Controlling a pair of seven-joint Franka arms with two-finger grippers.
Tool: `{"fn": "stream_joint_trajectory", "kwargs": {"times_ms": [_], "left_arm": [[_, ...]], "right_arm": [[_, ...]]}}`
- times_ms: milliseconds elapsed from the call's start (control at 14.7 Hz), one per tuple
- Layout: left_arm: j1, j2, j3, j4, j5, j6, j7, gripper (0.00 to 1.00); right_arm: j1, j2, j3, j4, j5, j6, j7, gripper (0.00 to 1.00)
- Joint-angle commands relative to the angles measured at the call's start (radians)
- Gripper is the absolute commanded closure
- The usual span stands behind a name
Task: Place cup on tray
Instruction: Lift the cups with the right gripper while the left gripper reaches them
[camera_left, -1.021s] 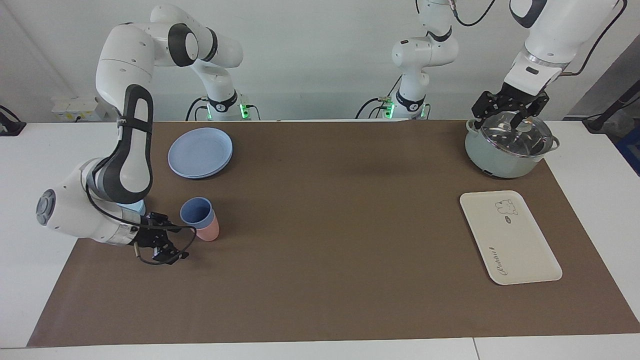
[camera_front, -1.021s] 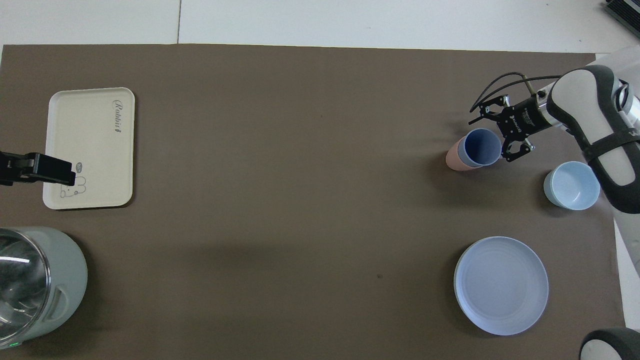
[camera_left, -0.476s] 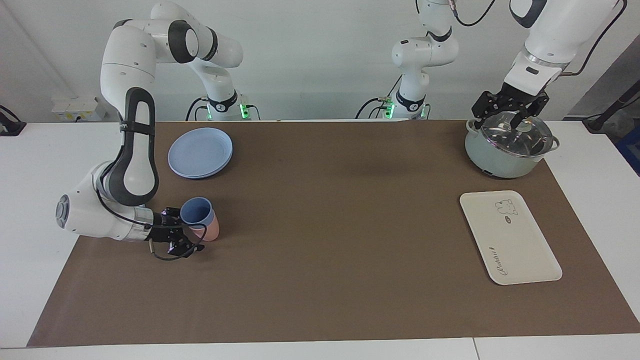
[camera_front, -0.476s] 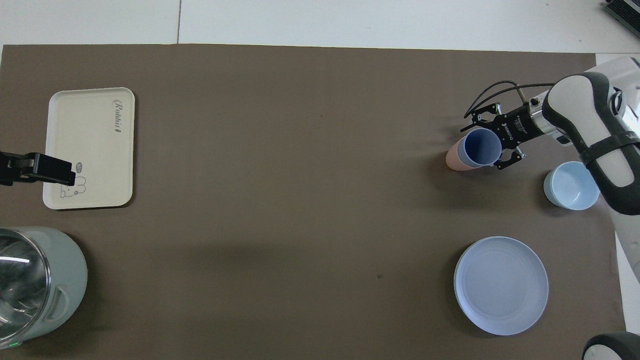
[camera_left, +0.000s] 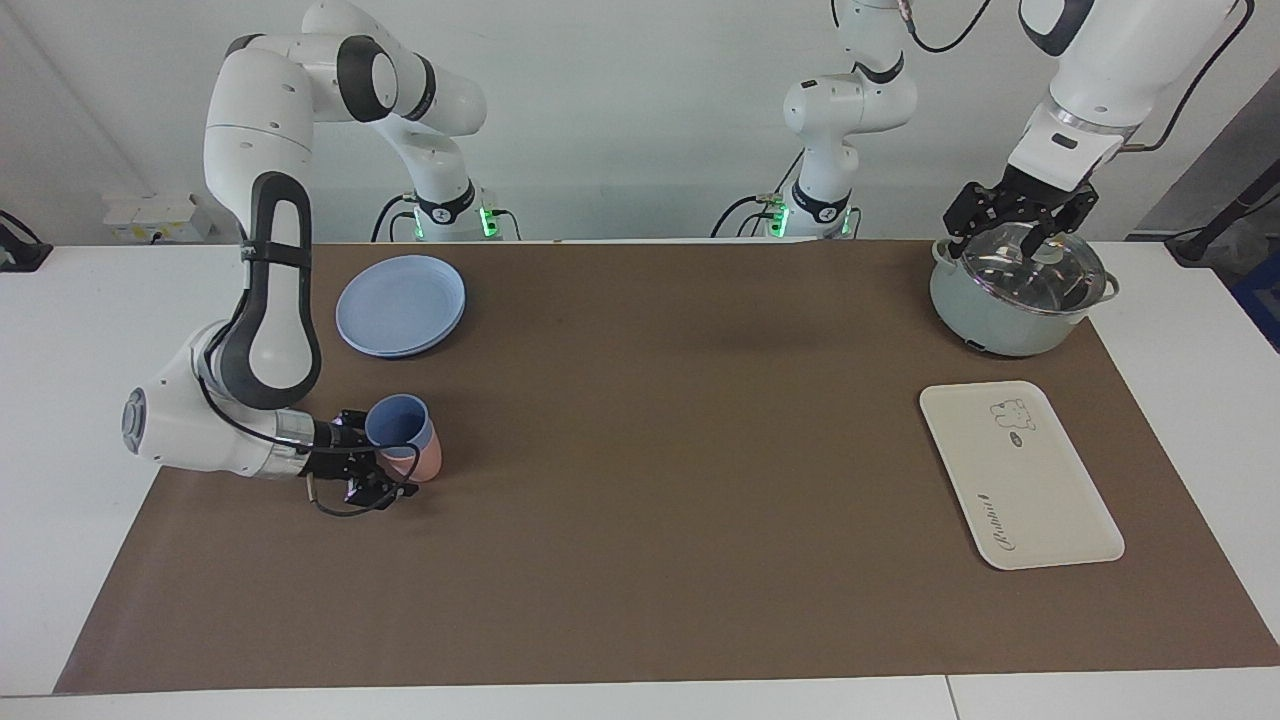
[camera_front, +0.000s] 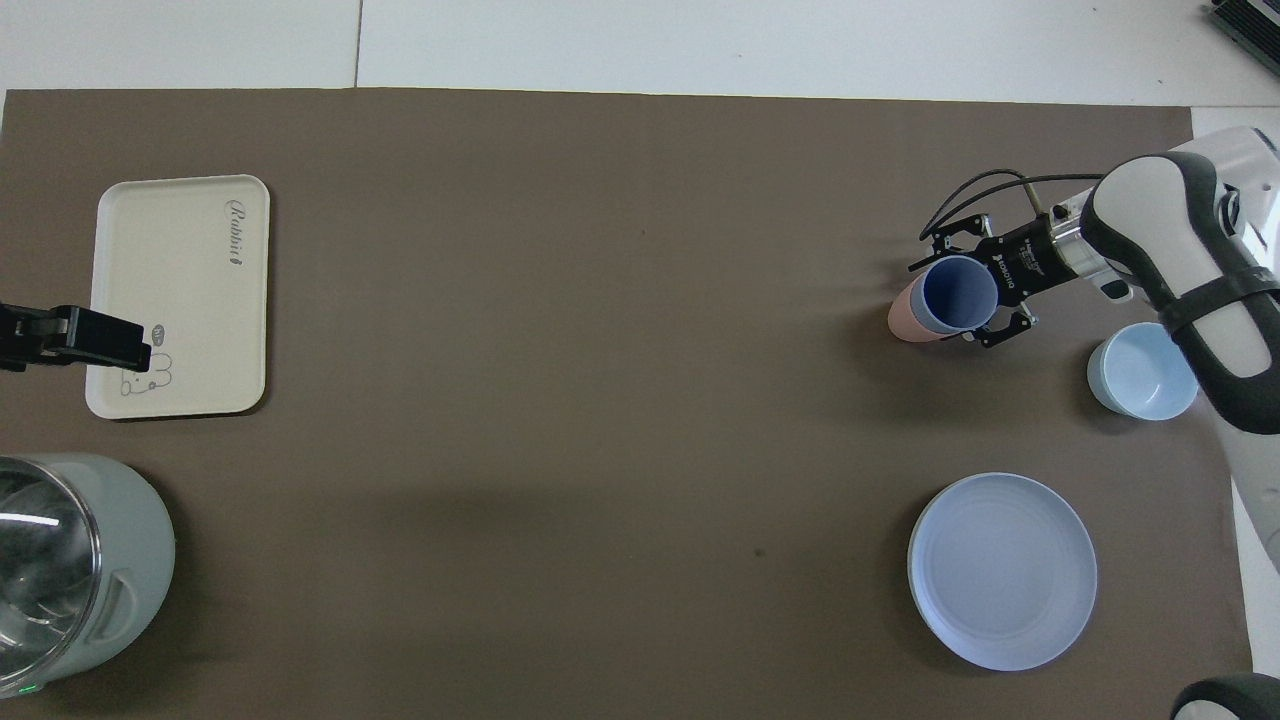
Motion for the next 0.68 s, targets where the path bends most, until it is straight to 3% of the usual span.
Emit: {"fn": "stream_joint_trajectory", "kwargs": {"times_ms": [0, 68, 136, 204, 408, 613], "left_arm": [[0.008, -0.010, -0.002, -0.011, -0.009, -0.009, 0.008, 0.00], [0.008, -0.010, -0.002, -0.012, -0.009, -0.015, 0.007, 0.00], [0.011, -0.012, -0.002, -0.012, -0.009, -0.012, 0.007, 0.00], [0.014, -0.010, 0.001, -0.012, -0.009, 0.000, 0.001, 0.00], [0.031, -0.032, 0.004, -0.060, -0.013, 0.008, -0.011, 0.00], [0.012, -0.050, -0.003, -0.115, -0.035, 0.095, -0.146, 0.00]], "right_arm": [[-0.002, -0.058, 0.005, -0.088, 0.051, 0.005, 0.013, 0.04], [0.001, -0.061, 0.005, -0.099, 0.077, 0.005, 0.013, 0.18], [0.004, -0.063, 0.005, -0.100, 0.105, 0.004, 0.013, 0.50], [0.002, -0.063, 0.005, -0.102, 0.137, -0.008, 0.014, 0.97], [0.050, -0.090, 0.005, -0.122, 0.189, -0.024, 0.019, 1.00], [0.122, -0.136, 0.005, -0.140, 0.225, -0.007, 0.095, 1.00]]}}
